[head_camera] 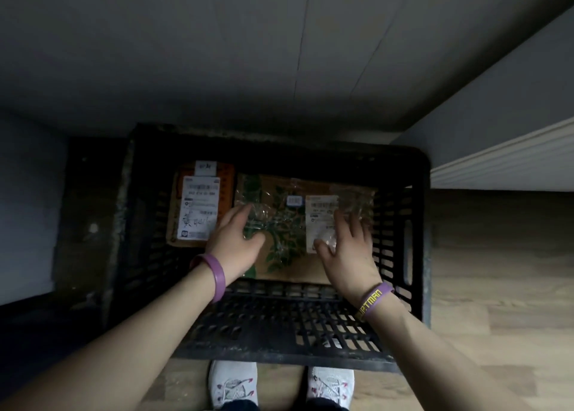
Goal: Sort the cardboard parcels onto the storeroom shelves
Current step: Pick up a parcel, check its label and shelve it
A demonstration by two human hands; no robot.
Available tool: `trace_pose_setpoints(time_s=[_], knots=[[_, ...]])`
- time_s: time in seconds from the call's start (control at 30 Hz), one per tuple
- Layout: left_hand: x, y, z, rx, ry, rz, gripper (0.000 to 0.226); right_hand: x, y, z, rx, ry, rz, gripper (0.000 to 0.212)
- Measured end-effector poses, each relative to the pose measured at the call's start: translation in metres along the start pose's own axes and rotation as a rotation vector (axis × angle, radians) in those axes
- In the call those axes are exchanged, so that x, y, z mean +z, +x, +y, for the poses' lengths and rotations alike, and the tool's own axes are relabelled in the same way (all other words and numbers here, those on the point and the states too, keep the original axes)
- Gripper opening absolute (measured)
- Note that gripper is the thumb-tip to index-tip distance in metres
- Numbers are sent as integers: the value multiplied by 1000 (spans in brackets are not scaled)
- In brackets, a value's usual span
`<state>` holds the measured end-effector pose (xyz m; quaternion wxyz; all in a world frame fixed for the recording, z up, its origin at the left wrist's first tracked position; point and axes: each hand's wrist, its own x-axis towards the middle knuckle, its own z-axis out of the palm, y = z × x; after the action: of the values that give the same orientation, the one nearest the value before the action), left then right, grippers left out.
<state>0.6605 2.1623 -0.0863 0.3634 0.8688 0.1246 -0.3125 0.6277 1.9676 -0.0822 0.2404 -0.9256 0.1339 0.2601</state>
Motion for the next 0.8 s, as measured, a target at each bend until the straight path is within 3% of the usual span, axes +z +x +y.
trace_pose_setpoints(time_s=[0.2, 0.4, 0.53, 0.8], knots=[[-95, -77, 89, -2, -86, -20, 60, -103, -56, -78, 7, 53, -31, 67], [-215, -188, 205, 34, -147, -55, 61, -263, -137, -185, -63, 87, -38, 63], [-288, -254, 275, 93, -174, -18, 58, -361, -190, -245, -103, 113, 30, 54], [-410, -368, 374, 242, -211, 110, 57, -493, -287, -341, -191, 167, 143, 63]])
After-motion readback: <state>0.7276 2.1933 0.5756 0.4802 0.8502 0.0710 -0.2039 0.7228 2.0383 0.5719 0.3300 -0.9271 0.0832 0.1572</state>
